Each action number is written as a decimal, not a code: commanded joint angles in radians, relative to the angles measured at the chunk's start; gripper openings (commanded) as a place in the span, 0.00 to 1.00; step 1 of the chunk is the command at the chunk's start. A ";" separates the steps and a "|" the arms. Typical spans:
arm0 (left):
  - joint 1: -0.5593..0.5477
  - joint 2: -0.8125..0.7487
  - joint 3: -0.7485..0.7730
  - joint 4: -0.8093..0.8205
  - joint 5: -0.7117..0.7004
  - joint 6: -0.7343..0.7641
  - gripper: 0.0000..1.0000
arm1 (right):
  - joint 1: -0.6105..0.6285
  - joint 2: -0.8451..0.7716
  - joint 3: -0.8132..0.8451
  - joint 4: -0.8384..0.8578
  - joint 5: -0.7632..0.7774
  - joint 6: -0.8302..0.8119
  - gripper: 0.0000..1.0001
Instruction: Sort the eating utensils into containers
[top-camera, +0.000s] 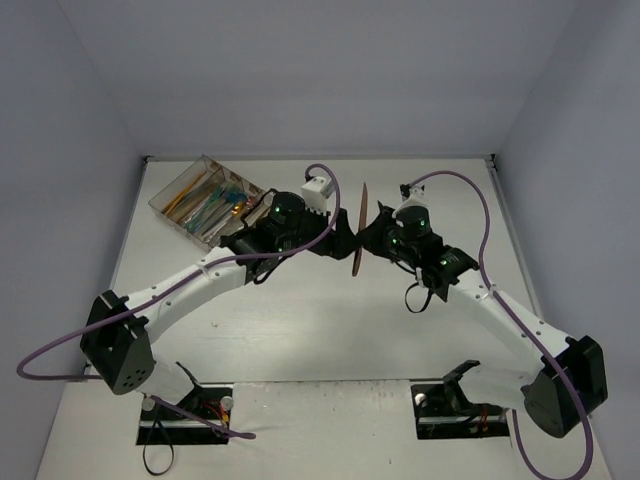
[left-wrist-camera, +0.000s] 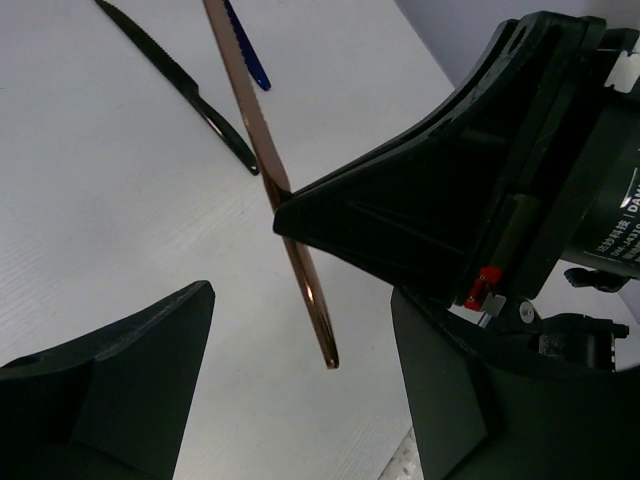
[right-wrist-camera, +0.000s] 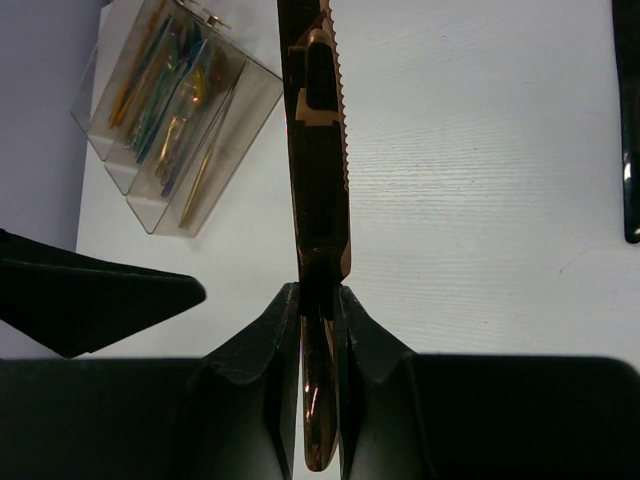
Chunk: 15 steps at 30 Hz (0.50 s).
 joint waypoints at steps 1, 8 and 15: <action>-0.036 0.023 0.079 0.046 -0.017 0.006 0.69 | 0.010 -0.054 0.005 0.165 -0.027 0.052 0.00; -0.071 0.075 0.121 -0.059 -0.064 0.040 0.63 | 0.011 -0.044 -0.005 0.190 -0.047 0.067 0.00; -0.072 0.058 0.080 -0.027 -0.074 0.044 0.56 | 0.011 -0.049 -0.017 0.206 -0.057 0.070 0.00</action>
